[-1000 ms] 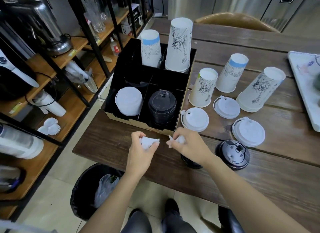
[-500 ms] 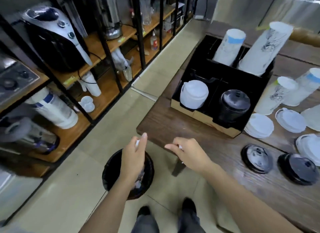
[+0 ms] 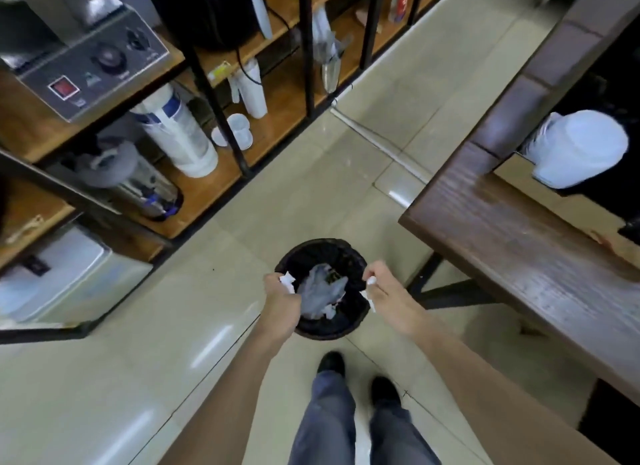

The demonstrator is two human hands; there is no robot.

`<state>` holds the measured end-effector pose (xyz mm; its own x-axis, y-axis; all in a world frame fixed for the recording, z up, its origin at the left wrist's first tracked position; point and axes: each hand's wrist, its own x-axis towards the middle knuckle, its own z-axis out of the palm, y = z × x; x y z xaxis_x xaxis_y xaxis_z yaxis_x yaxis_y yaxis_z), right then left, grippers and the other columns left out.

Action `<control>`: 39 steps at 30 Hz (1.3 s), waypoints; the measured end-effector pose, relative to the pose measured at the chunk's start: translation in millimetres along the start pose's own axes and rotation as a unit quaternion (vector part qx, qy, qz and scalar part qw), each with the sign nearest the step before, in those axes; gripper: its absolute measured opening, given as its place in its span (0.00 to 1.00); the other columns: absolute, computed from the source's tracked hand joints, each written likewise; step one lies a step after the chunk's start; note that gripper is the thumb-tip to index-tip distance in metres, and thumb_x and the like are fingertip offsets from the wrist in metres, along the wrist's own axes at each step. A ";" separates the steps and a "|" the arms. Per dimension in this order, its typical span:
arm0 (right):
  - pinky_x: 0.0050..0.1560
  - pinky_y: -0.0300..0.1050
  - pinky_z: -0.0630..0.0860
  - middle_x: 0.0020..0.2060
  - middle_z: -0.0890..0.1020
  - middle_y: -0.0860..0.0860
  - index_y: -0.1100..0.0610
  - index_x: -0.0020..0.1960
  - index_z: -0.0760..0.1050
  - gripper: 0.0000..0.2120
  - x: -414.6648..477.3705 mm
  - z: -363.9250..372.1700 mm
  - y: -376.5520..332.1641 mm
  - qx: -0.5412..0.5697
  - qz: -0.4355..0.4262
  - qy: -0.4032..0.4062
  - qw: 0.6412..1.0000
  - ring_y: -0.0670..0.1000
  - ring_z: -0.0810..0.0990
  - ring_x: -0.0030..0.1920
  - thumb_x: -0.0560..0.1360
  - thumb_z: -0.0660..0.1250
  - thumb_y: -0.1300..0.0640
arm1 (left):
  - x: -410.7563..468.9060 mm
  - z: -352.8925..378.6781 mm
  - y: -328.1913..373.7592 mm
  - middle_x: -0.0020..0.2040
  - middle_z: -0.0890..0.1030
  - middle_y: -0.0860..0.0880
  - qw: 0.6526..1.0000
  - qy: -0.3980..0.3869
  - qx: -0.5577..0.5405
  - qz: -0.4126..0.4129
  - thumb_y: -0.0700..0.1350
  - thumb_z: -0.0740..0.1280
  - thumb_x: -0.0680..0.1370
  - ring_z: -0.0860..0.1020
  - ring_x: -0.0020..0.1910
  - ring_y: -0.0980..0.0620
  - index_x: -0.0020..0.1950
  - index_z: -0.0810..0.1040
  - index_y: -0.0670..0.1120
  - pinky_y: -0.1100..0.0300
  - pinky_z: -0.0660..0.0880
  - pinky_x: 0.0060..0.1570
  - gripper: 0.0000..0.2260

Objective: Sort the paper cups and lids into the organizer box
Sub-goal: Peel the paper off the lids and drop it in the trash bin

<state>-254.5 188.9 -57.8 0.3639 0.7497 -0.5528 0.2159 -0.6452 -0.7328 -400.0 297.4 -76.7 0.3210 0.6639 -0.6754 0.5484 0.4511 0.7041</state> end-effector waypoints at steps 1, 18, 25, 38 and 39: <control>0.41 0.43 0.66 0.36 0.65 0.52 0.57 0.47 0.61 0.05 8.1 3.8 0.1 -0.002 0.002 0.006 1.000 0.53 0.66 0.39 0.76 0.51 0.65 | 8.6 -1.1 -7.6 0.39 0.69 0.40 1.000 0.006 -0.002 -0.006 0.36 0.56 0.67 0.72 0.55 0.29 0.63 0.52 0.23 0.40 0.72 0.44 0.29; 0.42 0.45 0.68 0.44 0.71 0.53 0.57 0.48 0.61 0.14 179.8 105.1 178.0 -0.115 0.071 0.051 0.990 0.54 0.73 0.45 0.74 0.67 0.63 | 184.8 57.9 -168.7 0.57 0.77 0.44 0.930 0.035 0.364 0.041 0.42 0.64 0.77 0.76 0.56 0.45 0.61 0.70 0.43 0.55 0.72 0.47 0.14; 0.49 0.49 0.70 0.52 0.80 0.58 0.58 0.50 0.65 0.10 263.2 172.9 283.3 -0.265 0.013 -0.011 0.964 0.59 0.79 0.54 0.76 0.65 0.57 | 278.3 103.9 -272.6 0.68 0.71 0.42 0.806 -0.042 0.590 0.010 0.46 0.58 0.80 0.70 0.67 0.43 0.74 0.55 0.44 0.51 0.65 0.65 0.24; 0.66 0.54 0.60 0.72 0.66 0.52 0.49 0.75 0.49 0.36 262.6 160.1 271.9 -0.407 -0.069 -0.112 0.904 0.56 0.66 0.69 0.74 0.62 0.42 | 258.4 91.5 -263.1 0.69 0.69 0.44 0.790 -0.001 0.612 0.036 0.56 0.57 0.78 0.66 0.69 0.43 0.73 0.59 0.47 0.51 0.63 0.66 0.26; 0.66 0.53 0.60 0.72 0.65 0.52 0.49 0.76 0.47 0.37 253.9 151.6 255.9 -0.401 -0.086 -0.089 0.908 0.56 0.66 0.69 0.74 0.62 0.41 | 245.8 83.8 -251.6 0.69 0.69 0.44 0.802 0.022 0.594 0.047 0.56 0.58 0.77 0.66 0.69 0.43 0.73 0.60 0.48 0.51 0.63 0.66 0.26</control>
<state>-244.2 236.5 -445.8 0.1261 0.8155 -0.5649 0.8716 -0.3630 -0.3295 -394.4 297.1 -438.3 0.3919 0.6932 -0.6049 0.8804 -0.4735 0.0277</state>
